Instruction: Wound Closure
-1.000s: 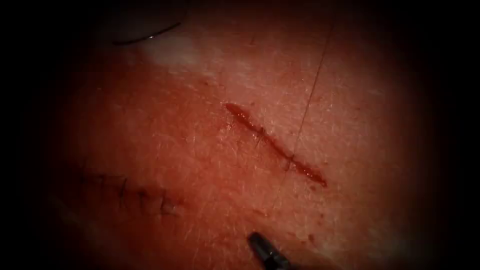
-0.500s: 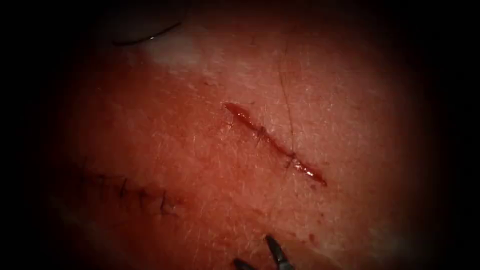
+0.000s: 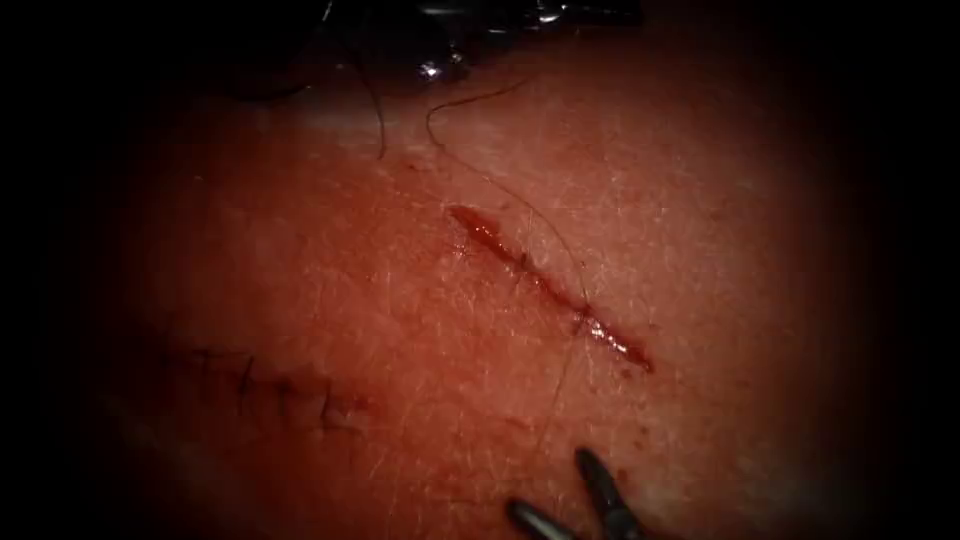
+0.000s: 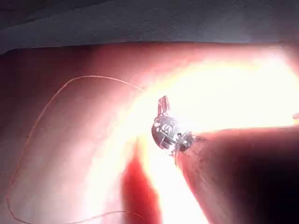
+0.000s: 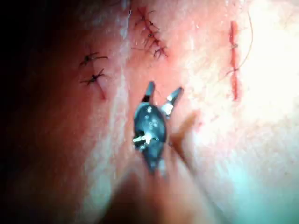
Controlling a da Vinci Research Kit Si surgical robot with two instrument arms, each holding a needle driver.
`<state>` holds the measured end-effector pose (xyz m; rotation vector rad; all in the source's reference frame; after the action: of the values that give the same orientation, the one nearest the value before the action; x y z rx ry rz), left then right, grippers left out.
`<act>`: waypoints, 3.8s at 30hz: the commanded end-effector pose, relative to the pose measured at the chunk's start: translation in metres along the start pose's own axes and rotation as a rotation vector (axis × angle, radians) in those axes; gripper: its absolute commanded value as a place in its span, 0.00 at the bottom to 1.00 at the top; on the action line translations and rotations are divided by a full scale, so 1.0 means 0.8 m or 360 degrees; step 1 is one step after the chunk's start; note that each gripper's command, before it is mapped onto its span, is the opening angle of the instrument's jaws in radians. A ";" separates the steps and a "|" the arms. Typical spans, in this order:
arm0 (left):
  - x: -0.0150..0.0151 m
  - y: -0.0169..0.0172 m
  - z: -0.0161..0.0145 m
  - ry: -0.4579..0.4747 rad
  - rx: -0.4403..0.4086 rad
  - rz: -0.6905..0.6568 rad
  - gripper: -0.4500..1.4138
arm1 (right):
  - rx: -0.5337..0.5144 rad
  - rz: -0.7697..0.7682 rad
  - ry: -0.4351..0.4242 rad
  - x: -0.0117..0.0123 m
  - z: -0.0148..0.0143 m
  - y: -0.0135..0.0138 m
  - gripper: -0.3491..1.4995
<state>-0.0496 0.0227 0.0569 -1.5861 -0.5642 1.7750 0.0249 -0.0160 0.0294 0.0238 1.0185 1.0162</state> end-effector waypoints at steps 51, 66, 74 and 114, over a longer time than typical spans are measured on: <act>-0.0128 0.0261 -0.0136 0.0417 -0.0111 -0.0010 0.00 | 0.0434 0.0054 0.0230 0.0062 0.0257 0.0103 0.06; -0.0186 0.0249 -0.0142 0.0472 -0.0150 -0.0104 0.00 | 0.0569 0.0273 0.0594 0.0120 0.0234 0.0102 0.08; -0.0191 0.0220 -0.0144 0.0472 -0.0139 -0.0112 0.00 | 0.0690 0.0301 0.0597 0.0138 0.0202 0.0096 0.18; -0.0261 0.0044 -0.0088 0.0379 -0.0051 -0.0153 0.00 | 0.1549 -0.0276 0.0117 0.0126 0.0139 0.0104 0.50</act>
<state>-0.0426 0.0050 0.0670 -1.7318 -0.5475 1.4878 0.0278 0.0008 0.0320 0.6938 1.4613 0.2799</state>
